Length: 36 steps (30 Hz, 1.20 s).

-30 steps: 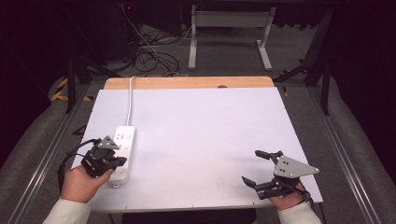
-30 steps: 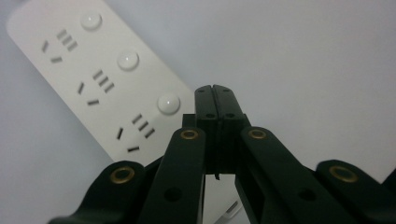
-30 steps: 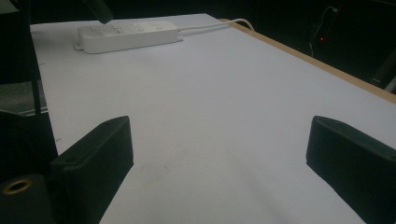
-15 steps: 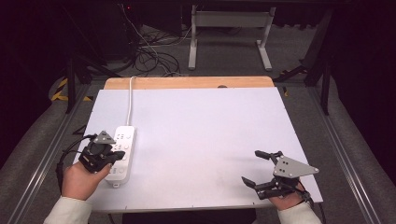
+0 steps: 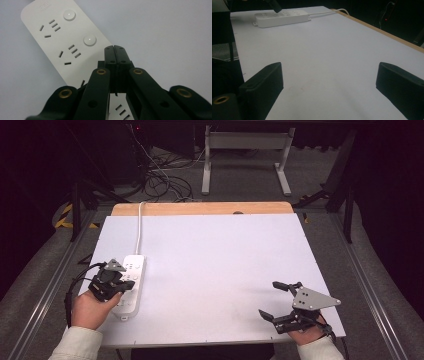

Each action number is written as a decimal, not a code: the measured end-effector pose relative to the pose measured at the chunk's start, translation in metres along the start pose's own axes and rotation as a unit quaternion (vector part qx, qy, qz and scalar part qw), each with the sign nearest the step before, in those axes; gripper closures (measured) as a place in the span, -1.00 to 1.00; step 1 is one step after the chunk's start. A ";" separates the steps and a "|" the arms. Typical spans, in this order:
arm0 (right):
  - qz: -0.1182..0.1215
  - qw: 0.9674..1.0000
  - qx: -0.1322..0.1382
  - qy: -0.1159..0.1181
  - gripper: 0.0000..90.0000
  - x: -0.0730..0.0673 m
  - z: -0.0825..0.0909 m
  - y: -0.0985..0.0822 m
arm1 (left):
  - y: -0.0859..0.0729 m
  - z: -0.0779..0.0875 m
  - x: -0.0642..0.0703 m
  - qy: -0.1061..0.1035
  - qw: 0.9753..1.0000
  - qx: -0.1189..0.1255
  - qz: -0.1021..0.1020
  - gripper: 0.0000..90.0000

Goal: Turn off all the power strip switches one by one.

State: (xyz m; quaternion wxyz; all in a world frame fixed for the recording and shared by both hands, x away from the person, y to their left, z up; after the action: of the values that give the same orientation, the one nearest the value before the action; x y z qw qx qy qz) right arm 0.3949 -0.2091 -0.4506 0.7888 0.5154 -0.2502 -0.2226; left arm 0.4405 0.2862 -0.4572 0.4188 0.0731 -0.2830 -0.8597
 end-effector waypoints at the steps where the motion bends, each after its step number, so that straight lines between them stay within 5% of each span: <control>1: 0.000 1.000 0.000 0.000 -0.82 0.000 0.000 0.000 | 0.000 0.000 0.000 0.000 1.000 -0.001 -0.002 1.00; 13: 0.001 1.000 0.000 0.001 -0.82 0.000 0.000 0.000 | -0.002 -0.007 -0.002 -0.003 1.000 -0.013 0.002 1.00; 36: 0.003 1.000 0.000 0.002 -0.82 -0.001 0.001 0.000 | -0.007 -0.011 -0.001 0.010 1.000 0.006 0.012 1.00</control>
State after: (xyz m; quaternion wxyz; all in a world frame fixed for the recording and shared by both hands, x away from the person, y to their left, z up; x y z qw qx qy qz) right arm 0.3931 -0.2091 -0.4499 0.7899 0.5155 -0.2500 -0.2188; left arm 0.4403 0.2861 -0.4702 0.4318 0.0808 -0.2844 -0.8521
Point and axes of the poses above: each handheld gripper's, and its own axes: z roughly backward along the jaws, y roughly out of its top, x roughly to its right, the point moved 3 cm from there along -z, roughly forward along the jaws, and after that the axes turned 7 degrees about -y, right-handed, at the moved point
